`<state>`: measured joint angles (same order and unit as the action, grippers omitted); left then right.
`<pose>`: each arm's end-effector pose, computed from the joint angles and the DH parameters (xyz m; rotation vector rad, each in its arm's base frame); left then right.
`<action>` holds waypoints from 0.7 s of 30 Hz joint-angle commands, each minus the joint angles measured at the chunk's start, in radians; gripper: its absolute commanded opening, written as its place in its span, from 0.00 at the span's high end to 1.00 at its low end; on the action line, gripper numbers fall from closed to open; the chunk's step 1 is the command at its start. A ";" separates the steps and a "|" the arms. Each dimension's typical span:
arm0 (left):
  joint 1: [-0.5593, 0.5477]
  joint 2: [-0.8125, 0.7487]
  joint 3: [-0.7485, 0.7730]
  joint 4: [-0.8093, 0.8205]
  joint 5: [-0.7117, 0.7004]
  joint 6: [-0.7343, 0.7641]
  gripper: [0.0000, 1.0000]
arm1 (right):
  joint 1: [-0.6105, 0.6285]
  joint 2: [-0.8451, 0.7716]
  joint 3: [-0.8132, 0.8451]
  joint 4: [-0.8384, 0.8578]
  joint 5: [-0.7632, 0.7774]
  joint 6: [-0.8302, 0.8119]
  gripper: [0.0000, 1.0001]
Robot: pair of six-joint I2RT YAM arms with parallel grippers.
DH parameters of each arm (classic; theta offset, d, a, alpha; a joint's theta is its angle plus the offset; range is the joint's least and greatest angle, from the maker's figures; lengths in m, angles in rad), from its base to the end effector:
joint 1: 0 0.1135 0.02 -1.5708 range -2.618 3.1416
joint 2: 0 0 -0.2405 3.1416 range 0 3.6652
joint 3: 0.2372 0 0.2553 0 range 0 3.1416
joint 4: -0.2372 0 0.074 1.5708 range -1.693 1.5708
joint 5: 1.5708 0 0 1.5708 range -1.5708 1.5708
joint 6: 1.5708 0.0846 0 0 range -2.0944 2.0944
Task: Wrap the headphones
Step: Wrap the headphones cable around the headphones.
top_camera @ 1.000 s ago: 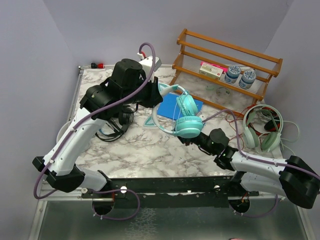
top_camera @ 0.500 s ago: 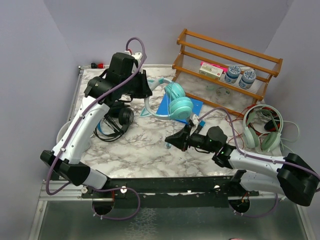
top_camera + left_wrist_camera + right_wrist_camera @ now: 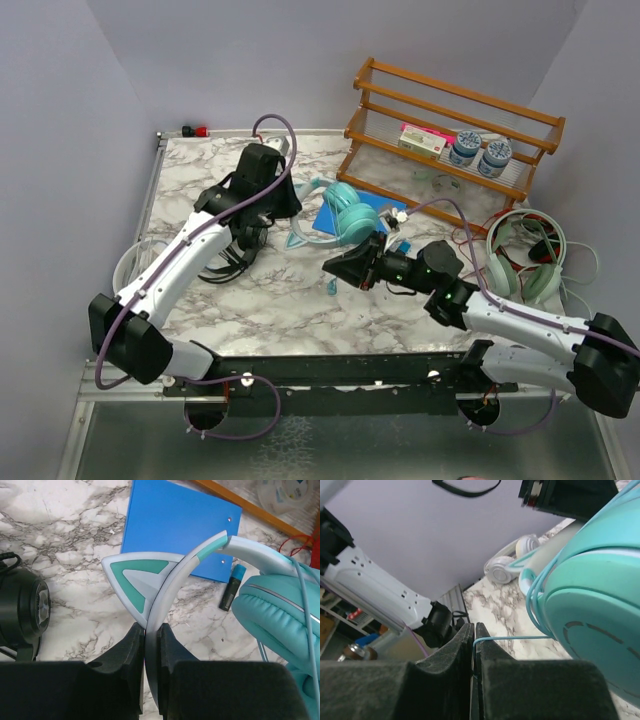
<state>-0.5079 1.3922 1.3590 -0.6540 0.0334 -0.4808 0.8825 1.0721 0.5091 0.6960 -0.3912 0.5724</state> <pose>0.3043 -0.1726 0.3013 0.0498 2.3194 -0.5547 0.1642 0.2504 0.2632 -0.5996 1.5112 1.4396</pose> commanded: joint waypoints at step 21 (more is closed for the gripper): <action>0.006 -0.209 -0.229 0.325 -0.129 -0.047 1.00 | 0.010 0.108 0.201 -0.022 0.251 0.416 0.55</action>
<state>-0.5011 1.2282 1.1507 -0.4240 -0.0719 -0.5163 0.8845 1.1706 0.6670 0.6525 -0.2359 0.8696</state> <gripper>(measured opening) 0.159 0.444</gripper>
